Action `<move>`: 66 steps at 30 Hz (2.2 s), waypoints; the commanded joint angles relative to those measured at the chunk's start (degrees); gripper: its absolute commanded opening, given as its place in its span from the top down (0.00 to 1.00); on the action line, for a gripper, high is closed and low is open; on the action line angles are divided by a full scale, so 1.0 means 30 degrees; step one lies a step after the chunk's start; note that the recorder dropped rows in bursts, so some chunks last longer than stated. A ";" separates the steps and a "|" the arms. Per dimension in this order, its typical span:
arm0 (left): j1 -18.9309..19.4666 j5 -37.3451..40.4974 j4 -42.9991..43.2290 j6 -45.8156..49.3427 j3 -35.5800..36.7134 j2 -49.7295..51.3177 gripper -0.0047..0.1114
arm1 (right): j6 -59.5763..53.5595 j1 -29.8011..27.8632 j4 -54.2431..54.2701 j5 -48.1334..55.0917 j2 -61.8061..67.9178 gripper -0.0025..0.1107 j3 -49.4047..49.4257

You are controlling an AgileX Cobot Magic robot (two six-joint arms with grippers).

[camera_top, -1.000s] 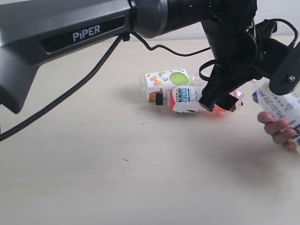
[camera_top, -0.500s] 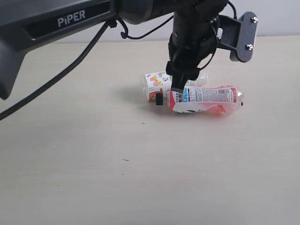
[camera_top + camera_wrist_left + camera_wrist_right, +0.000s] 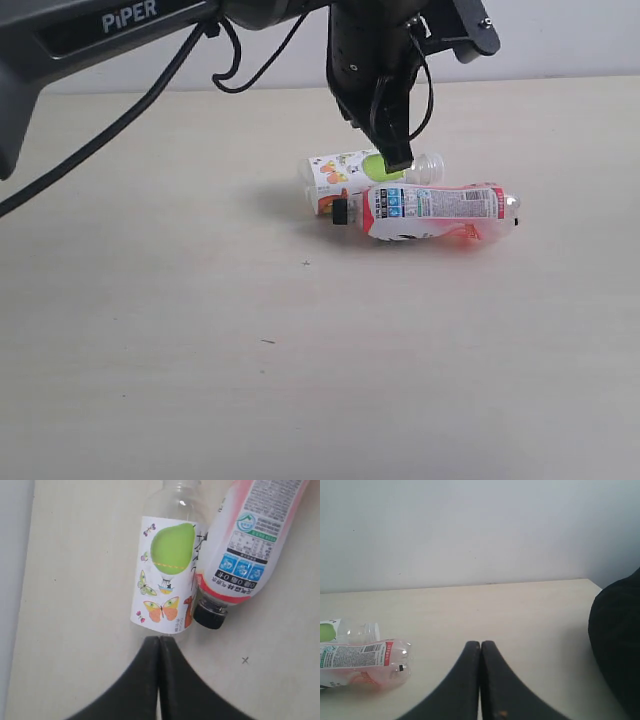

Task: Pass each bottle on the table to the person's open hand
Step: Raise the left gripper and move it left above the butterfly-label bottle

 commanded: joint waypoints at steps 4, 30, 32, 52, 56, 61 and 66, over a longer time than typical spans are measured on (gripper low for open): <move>0.0058 0.0032 0.0156 -0.4693 -0.0052 -0.0332 0.96 | -0.0163 -0.0150 -0.0117 -0.0217 -0.0091 0.98 0.0080; 0.4288 -0.9479 -0.2837 -0.4412 1.1676 -0.6164 0.96 | -0.0163 -0.0150 -0.0117 -0.0217 -0.0091 0.98 0.0080; 0.4253 -0.9675 -0.2837 -0.4294 1.1676 -0.6164 0.96 | -0.0163 -0.0150 -0.0117 -0.0217 -0.0091 0.98 0.0080; 0.4294 -0.8567 -0.3033 -0.1584 1.0874 -0.4798 0.96 | -0.0163 -0.0150 -0.0081 -0.0217 -0.0091 0.98 0.0080; 0.5233 -0.6136 -0.5182 0.0730 0.8193 -0.4267 0.96 | -0.0163 -0.0150 -0.0081 -0.0217 -0.0091 0.98 0.0080; 0.7342 -0.0574 -1.3590 0.8392 0.4015 -0.2770 0.96 | -0.0163 -0.0150 -0.0119 -0.0217 -0.0091 0.98 0.0080; 0.8142 0.0032 -1.4678 1.0464 0.1425 -0.1188 0.96 | -0.0163 -0.0150 -0.0119 -0.0217 -0.0091 0.98 0.0080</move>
